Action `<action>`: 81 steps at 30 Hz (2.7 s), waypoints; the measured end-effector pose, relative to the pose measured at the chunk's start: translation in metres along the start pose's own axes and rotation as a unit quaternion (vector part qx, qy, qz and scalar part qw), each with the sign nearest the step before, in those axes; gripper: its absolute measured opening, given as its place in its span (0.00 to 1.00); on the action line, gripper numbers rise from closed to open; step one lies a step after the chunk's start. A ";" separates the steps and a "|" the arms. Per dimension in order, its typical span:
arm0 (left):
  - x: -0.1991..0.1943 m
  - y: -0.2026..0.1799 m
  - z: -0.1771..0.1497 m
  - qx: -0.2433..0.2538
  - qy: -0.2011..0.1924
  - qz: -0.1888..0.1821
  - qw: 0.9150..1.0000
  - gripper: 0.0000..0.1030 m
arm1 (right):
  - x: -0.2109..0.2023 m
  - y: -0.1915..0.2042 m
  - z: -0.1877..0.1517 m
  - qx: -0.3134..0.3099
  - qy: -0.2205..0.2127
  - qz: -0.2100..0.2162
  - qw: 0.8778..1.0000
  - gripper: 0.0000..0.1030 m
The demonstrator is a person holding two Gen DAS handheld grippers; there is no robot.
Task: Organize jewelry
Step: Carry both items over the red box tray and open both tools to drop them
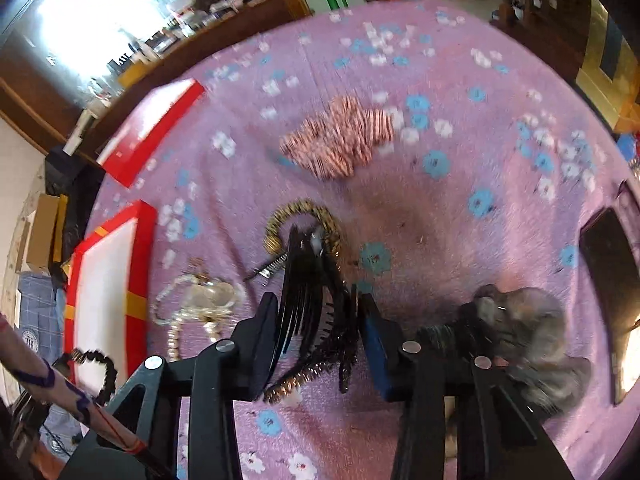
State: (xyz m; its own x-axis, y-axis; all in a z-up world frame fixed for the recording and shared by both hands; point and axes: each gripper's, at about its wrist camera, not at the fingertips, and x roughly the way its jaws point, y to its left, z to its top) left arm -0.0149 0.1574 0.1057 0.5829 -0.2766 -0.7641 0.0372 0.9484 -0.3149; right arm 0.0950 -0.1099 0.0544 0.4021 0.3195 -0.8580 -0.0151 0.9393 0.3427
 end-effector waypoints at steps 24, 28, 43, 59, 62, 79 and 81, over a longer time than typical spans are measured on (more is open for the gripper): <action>-0.043 0.093 0.047 -0.036 -0.031 0.080 0.996 0.08 | -0.026 0.162 0.003 -0.148 -0.010 0.096 0.984 0.43; -0.031 0.117 0.061 -0.049 -0.029 0.076 0.996 0.08 | -0.001 0.196 0.005 -0.164 0.008 0.105 0.981 0.43; 0.048 0.210 0.072 -0.135 -0.028 0.079 0.987 0.08 | 0.097 0.251 0.021 -0.176 0.050 0.091 0.979 0.43; 0.055 0.220 0.068 -0.139 -0.043 0.114 0.983 0.08 | 0.125 0.275 0.026 -0.197 0.017 0.056 0.979 0.44; 0.058 0.219 0.068 -0.137 -0.042 0.122 0.982 0.12 | 0.127 0.278 0.026 -0.199 0.019 0.063 0.978 0.46; 0.035 0.220 0.066 -0.148 -0.094 0.117 0.977 0.46 | 0.104 0.264 0.029 -0.168 0.014 0.093 0.981 0.58; 0.032 0.217 0.066 -0.144 -0.101 0.115 0.978 0.46 | 0.088 0.256 0.024 -0.162 0.000 0.110 0.981 0.58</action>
State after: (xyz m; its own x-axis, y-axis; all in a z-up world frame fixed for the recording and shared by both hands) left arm 0.0654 0.3650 0.0498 0.6977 0.0029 -0.7164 -0.3276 0.8906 -0.3155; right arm 0.1489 0.1553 0.0754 0.3558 0.5182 -0.7778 -0.3920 0.8382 0.3792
